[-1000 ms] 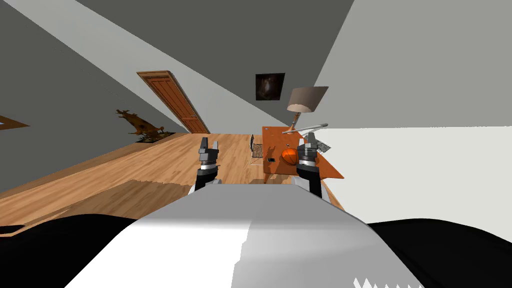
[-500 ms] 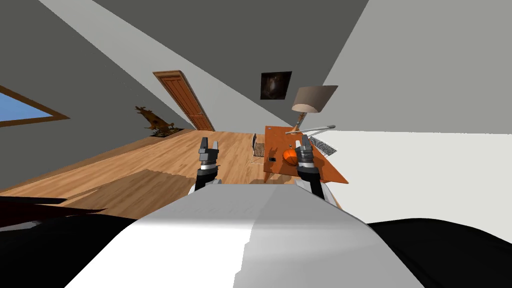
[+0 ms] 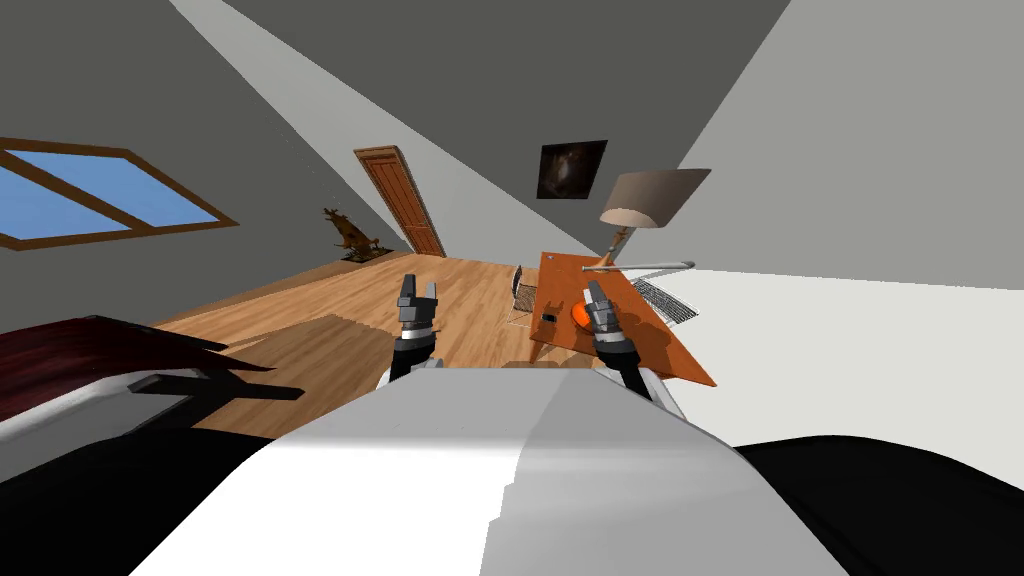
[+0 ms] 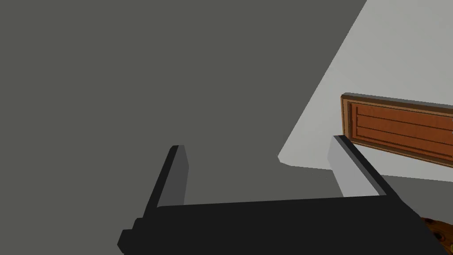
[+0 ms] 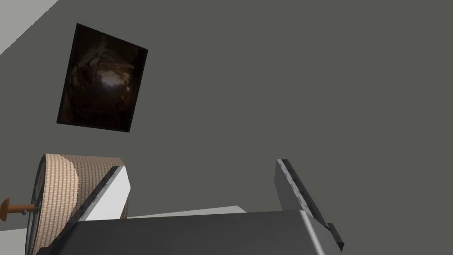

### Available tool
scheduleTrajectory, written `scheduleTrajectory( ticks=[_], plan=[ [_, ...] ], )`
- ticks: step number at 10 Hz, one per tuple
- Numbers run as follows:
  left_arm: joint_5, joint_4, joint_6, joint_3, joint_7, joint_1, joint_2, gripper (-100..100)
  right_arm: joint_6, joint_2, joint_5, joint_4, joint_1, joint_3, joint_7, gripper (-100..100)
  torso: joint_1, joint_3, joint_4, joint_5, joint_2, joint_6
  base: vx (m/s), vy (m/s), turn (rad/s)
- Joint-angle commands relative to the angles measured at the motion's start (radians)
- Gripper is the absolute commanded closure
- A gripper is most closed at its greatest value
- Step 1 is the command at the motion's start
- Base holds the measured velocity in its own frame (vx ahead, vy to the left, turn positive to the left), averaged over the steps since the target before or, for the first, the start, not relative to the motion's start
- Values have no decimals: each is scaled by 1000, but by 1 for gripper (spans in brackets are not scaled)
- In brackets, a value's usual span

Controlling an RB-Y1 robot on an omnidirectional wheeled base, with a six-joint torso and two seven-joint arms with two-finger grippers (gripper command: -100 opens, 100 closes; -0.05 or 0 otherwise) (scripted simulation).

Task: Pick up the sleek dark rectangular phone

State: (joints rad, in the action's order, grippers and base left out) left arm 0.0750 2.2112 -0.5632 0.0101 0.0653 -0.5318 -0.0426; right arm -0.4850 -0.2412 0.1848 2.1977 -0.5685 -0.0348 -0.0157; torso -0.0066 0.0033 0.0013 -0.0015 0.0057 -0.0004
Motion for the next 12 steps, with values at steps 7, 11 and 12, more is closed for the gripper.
scheduleTrajectory(
  ticks=[7, 11, 12],
  plan=[
    [0, 0, 0, 0, 0, 0, 0, 0, -53, -202, 100, -144, -66, 67, 11, -100, 0, 0, 0, 0, 0, 0, -98, -62, 315],
    [0, 0, 0, 0, 0, 0, 0, 0, -60, -278, 131, -212, -94, 101, 23, -100, 2, -3, -1, 1, -5, 0, -50, -18, 249],
    [0, 0, 0, 0, 0, -1, 0, 0, -59, -316, 145, -247, -108, 120, 31, -100, 2, -3, -1, 0, -5, 1, -38, -11, 344]
  ],
)
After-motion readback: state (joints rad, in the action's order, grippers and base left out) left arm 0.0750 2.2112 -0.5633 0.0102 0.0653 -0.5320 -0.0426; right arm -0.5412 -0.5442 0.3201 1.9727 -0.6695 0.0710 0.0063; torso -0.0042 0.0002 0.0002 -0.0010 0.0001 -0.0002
